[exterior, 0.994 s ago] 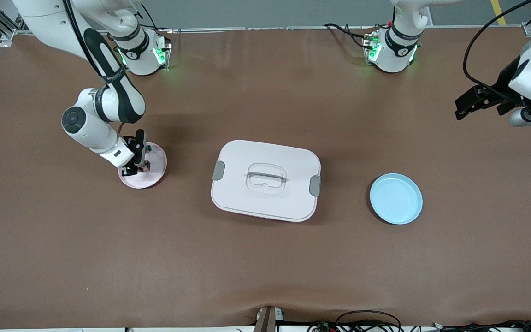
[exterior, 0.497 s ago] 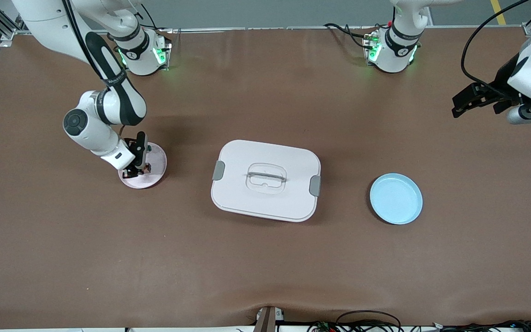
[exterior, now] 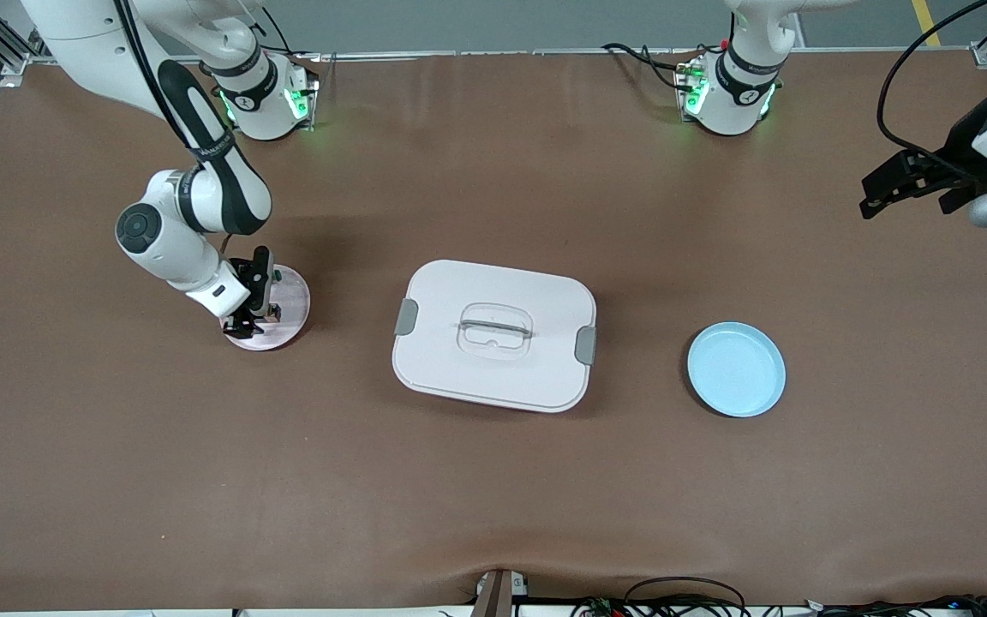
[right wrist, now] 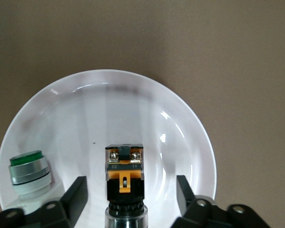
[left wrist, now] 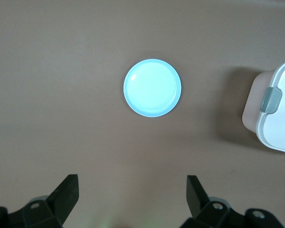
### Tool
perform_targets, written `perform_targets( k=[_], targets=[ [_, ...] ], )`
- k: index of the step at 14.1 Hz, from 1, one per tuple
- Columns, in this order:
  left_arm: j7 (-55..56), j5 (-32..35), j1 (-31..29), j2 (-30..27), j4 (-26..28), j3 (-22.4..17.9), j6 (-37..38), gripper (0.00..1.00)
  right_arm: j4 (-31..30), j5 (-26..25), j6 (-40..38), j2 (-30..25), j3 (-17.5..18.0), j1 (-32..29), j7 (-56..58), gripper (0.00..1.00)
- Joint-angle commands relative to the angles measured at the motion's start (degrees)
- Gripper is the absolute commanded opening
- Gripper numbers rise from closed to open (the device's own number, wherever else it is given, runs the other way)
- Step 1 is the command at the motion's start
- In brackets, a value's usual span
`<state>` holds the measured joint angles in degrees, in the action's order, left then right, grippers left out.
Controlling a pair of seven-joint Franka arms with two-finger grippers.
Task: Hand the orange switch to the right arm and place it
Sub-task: 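Lower the switch onto the pink plate with the right gripper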
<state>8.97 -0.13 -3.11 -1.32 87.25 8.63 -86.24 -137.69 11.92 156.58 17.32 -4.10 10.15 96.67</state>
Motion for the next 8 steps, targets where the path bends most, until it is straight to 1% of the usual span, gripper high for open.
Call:
perform_targets(
  k=[1,4,6,8],
  targets=[
    [-1.15,0.58,0.03,0.88,-2.26,0.07,2.65,1.0,1.81,-0.06,-2.05,0.35,0.76,-1.27,0.27,1.0],
    [-1.24,0.92,1.09,2.2,-2.35,1.03,2.74,1.0,5.84,2.48,-12.75,-0.7,0.58,-1.18,-0.07,1.0],
    [-1.59,0.13,0.83,2.2,-2.26,2.52,2.92,1.0,9.18,2.75,-20.75,-2.02,0.23,-1.27,-1.74,1.0],
    [-1.68,0.22,0.91,2.38,-1.74,3.06,3.71,1.0,12.35,2.32,-29.36,-3.34,-0.56,-1.89,-8.31,1.0]
  ],
)
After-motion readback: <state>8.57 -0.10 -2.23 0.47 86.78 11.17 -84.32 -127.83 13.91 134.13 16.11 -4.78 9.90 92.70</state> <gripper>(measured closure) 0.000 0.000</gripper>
